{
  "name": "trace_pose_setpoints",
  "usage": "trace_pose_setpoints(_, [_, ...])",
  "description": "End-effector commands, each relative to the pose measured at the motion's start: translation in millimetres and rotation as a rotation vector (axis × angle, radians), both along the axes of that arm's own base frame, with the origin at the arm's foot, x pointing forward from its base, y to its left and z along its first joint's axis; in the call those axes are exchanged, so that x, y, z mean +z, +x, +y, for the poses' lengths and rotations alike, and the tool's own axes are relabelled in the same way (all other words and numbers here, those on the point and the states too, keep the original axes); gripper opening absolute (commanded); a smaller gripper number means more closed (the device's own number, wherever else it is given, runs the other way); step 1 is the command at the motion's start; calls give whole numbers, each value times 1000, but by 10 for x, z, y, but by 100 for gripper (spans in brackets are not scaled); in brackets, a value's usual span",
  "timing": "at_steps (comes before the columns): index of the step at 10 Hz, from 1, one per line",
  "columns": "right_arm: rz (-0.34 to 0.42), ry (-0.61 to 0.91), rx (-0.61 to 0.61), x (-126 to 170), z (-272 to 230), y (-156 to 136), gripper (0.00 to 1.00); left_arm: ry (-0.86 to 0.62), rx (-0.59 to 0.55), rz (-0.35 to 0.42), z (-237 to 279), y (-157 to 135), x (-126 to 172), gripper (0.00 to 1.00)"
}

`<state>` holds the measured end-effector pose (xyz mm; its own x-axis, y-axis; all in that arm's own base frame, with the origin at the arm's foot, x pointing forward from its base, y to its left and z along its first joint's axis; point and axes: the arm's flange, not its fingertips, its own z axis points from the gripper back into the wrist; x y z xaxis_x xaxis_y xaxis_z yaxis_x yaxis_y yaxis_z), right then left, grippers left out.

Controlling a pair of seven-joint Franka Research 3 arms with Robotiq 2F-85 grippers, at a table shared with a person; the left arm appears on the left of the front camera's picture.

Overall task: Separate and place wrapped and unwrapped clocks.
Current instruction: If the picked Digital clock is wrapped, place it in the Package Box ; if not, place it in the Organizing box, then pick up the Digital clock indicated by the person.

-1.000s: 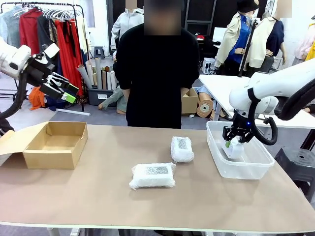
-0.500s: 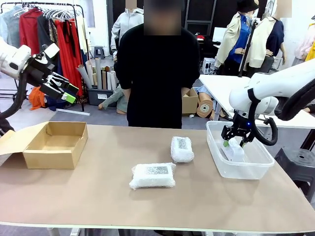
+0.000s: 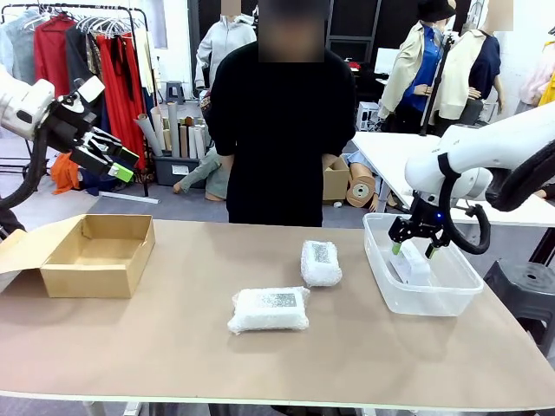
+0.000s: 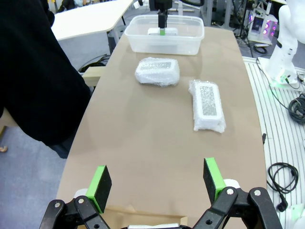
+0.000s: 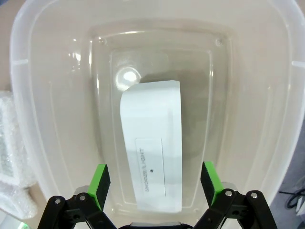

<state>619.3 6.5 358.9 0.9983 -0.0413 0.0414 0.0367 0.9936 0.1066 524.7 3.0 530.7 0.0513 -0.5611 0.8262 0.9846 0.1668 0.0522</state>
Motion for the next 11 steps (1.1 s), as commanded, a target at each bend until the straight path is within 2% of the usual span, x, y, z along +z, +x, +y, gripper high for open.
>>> trace_pose_setpoints(1, [-7,13,35,210,16,-138,100,-1,0,0,-6,-12,9,100])
trace_pose_setpoints(3, [-3,39,49,386,59,-215,100,-1,0,0,-6,-12,9,100])
trace_pose_setpoints(4, [-6,3,13,240,32,-60,100,-1,0,0,-6,-12,9,100])
trace_pose_setpoints(11, [-6,3,13,240,32,-60,100,-1,0,0,-6,-12,9,100])
